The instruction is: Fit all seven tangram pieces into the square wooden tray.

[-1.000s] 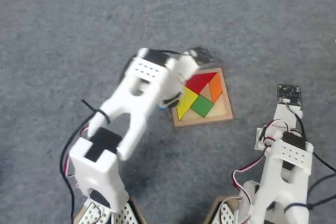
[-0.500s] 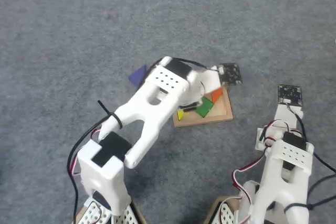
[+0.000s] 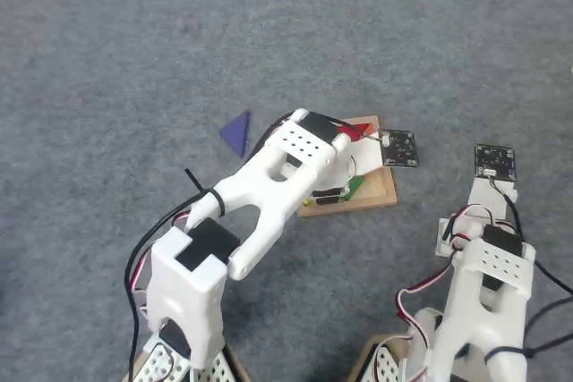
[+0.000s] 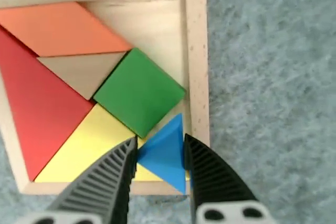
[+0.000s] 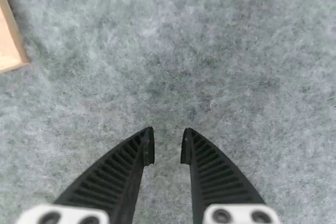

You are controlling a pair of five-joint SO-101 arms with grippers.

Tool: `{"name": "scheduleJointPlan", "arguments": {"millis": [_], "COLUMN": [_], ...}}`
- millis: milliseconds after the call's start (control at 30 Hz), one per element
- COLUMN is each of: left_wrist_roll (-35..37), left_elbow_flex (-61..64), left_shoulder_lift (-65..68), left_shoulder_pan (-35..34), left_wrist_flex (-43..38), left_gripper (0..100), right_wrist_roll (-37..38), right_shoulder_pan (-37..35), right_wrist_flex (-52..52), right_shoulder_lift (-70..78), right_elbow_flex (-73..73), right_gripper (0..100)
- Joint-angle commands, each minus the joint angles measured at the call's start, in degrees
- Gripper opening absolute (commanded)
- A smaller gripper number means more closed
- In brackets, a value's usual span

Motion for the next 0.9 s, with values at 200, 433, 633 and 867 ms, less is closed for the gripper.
{"name": "scheduleJointPlan", "arguments": {"millis": [200, 433, 633, 867], "left_wrist_roll": [-0.8, -0.6, 2.8, 2.8], "left_elbow_flex": [-0.6, -0.6, -2.3, -2.4], "left_shoulder_lift": [-1.3, -1.6, -1.5, -1.7], "left_shoulder_pan": [-1.2, -1.2, -3.9, -4.5], "left_wrist_flex": [-1.0, -1.0, -1.3, -1.0], "left_gripper": [16, 16, 16, 16], "right_wrist_roll": [0.1, 0.1, 0.1, 0.1], "right_shoulder_pan": [0.5, 0.4, 0.3, 0.2], "right_wrist_flex": [-0.6, -0.6, -0.6, -0.6], "right_shoulder_lift": [-1.8, -1.8, -1.8, -1.8], "right_elbow_flex": [-1.2, -1.2, -1.2, -1.2], "right_gripper": [9.1, 9.1, 9.1, 9.1]}}
